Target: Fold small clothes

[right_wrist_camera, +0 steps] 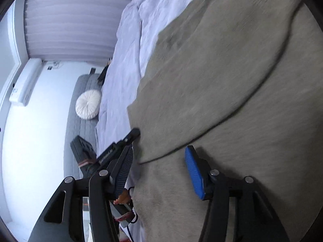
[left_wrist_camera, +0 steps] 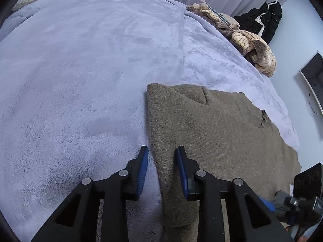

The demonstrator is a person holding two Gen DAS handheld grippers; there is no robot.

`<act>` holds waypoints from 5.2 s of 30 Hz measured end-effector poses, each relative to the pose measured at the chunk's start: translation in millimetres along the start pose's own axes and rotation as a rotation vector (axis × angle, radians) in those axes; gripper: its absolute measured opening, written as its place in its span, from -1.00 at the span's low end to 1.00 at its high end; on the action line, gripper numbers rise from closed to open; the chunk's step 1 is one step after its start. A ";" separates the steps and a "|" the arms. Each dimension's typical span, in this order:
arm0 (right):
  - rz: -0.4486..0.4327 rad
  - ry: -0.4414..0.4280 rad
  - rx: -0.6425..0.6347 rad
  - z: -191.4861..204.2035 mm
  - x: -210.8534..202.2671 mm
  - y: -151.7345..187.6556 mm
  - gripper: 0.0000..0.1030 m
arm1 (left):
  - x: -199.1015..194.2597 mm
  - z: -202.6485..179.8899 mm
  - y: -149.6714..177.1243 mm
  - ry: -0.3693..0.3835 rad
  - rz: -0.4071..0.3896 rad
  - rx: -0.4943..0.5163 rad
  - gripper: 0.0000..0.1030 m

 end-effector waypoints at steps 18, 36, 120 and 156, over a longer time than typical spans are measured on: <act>0.086 0.044 -0.029 30.3 80.7 43.1 -0.06 | -21.3 35.1 -2.0 -0.075 -0.020 0.060 -0.82; -0.365 0.409 -0.090 -37.7 -89.7 -81.4 -0.86 | -12.0 1.9 0.4 -0.183 -0.042 0.145 -0.81; -0.887 -0.048 0.450 -253.0 -471.9 -106.8 0.27 | -30.8 -267.3 172.5 -0.094 0.112 0.337 1.00; -0.058 0.144 -0.302 -11.9 -67.9 -64.3 -0.78 | -59.5 -81.7 80.9 -0.247 -0.061 0.041 1.00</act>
Point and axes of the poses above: each gripper's, at about its wrist camera, not at the fingertips, and x roughly the way its jaws point, z to its left, y to its underside, the point moved 8 cm from there along x, roughly the way its jaws point, and after that the axes turned 4 degrees about -z, right-handed, at the moved point
